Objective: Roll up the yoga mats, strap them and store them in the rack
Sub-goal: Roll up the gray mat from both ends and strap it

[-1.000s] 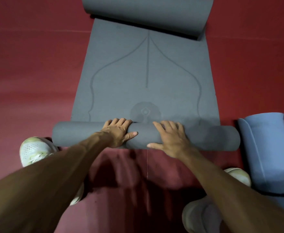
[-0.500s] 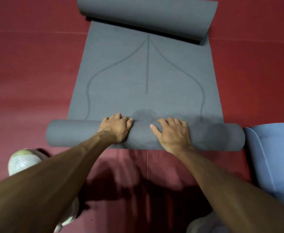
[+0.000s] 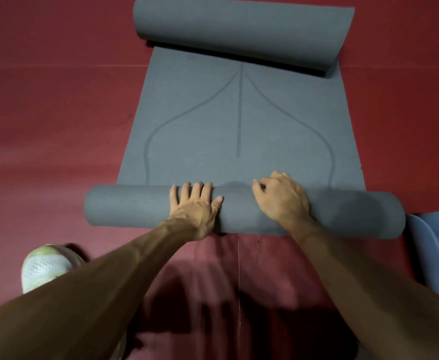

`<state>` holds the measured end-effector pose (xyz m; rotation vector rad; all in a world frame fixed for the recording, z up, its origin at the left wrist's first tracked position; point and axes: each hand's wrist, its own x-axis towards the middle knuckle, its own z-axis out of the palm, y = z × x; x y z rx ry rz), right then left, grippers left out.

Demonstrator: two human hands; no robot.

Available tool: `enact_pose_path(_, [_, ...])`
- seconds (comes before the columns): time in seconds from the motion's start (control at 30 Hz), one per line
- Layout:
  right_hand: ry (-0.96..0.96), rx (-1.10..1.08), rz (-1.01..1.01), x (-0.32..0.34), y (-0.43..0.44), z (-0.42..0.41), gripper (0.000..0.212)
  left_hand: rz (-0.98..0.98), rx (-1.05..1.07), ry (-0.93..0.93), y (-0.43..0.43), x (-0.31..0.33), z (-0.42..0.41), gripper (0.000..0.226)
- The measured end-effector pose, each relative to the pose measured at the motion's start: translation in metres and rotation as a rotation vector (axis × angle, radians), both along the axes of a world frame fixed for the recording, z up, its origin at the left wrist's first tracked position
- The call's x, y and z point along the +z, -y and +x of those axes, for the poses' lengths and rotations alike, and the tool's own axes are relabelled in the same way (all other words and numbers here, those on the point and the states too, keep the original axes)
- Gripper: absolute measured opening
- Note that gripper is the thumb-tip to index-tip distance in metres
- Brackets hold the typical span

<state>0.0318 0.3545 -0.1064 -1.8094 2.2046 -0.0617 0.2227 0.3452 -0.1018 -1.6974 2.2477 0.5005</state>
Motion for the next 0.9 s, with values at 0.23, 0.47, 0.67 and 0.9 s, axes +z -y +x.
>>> enact_pose_path(0.23, [-0.109, 0.116, -0.130, -0.008, -0.010, 0.000, 0.050, 0.040, -0.002, 0.029, 0.023, 0.004, -0.007, 0.049])
enact_pose_path(0.47, [-0.128, 0.225, -0.230, -0.010, -0.026, -0.003, 0.072, 0.143, 0.036, 0.055, 0.067, 0.006, -0.021, 0.048])
enact_pose_path(0.67, [-0.278, 0.356, 0.128, 0.003, -0.015, -0.007, 0.128, 0.075, 0.040, 0.037, 0.074, 0.002, -0.024, 0.051])
enact_pose_path(0.9, [-0.233, 0.300, -0.182, -0.012, -0.004, -0.012, 0.103, 0.051, 0.017, 0.011, 0.071, 0.006, -0.020, 0.053])
